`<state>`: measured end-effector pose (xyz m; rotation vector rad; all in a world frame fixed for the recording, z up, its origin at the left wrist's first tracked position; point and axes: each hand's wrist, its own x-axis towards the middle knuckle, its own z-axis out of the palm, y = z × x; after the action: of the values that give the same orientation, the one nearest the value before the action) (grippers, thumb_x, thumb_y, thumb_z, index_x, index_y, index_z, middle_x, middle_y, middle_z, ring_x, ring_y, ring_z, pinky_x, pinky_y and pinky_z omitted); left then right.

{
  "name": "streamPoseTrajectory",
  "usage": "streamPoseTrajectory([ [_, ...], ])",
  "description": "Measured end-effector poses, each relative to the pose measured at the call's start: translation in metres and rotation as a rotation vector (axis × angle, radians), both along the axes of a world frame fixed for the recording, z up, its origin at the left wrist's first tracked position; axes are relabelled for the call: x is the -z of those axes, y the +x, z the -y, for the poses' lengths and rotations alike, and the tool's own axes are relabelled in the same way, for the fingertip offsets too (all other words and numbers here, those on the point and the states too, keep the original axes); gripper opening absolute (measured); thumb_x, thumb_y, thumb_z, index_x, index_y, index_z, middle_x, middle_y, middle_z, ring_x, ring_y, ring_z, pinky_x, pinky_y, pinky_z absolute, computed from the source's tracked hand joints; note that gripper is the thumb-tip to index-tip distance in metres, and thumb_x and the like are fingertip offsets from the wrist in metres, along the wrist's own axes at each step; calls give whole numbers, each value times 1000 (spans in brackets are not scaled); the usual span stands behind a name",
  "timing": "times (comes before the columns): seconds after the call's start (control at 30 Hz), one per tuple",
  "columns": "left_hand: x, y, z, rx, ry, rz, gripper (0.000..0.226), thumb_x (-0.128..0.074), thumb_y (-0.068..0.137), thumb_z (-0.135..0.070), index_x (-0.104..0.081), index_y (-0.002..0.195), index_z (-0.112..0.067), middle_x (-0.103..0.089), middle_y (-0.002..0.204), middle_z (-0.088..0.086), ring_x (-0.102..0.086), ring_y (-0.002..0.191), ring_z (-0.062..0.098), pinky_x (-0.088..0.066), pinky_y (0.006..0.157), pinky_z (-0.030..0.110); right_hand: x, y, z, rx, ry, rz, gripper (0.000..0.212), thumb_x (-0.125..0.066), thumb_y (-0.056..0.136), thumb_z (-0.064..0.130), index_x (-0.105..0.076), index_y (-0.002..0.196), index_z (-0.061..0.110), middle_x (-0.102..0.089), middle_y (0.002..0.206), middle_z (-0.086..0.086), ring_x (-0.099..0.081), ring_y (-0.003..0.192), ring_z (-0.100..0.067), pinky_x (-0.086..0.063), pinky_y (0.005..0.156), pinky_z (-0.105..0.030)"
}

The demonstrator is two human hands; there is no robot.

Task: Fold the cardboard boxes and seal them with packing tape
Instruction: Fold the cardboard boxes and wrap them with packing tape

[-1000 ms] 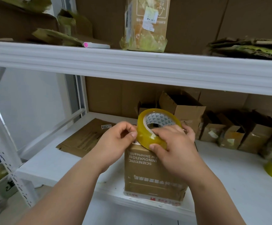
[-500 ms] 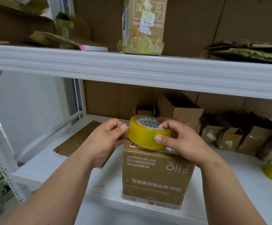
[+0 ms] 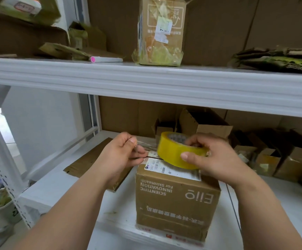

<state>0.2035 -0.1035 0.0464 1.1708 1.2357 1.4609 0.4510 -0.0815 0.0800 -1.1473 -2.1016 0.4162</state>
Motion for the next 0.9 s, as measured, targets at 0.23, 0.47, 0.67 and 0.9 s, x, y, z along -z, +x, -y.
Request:
streamPoseTrajectory([
  [0.23, 6, -2, -7, 2, -55, 131, 18, -44, 105, -20, -54, 96, -8, -68, 71, 9, -73, 90, 24, -59, 68, 25, -2, 10, 2, -29, -3, 258, 12, -66, 88, 42, -57, 88, 34, -52, 84, 21, -44, 90, -1, -29, 104, -46],
  [0.47, 17, -7, -18, -135, -87, 70, 17, -48, 104, -21, -59, 98, -10, -60, 62, 4, -75, 83, 23, -60, 74, 32, 3, 23, -3, 140, 167, 196, 39, -63, 73, 74, -54, 74, 36, -55, 79, 15, -38, 87, -1, -20, 89, -31],
  [0.67, 18, -9, -26, -146, -98, 59, 17, -47, 104, -17, -59, 94, -10, -56, 56, 0, -75, 76, 20, -60, 67, 27, 2, 43, 0, 76, 41, 182, 35, -65, 77, 61, -58, 68, 28, -58, 72, 8, -53, 82, -9, -31, 97, -43],
  [0.9, 22, -14, -29, -188, -120, 33, 16, -48, 104, -15, -61, 96, -11, -57, 55, 1, -73, 69, 18, -60, 66, 29, 4, 56, 9, 56, -4, 221, 15, -67, 84, 48, -59, 81, 36, -62, 82, 14, -52, 86, -4, -30, 102, -43],
])
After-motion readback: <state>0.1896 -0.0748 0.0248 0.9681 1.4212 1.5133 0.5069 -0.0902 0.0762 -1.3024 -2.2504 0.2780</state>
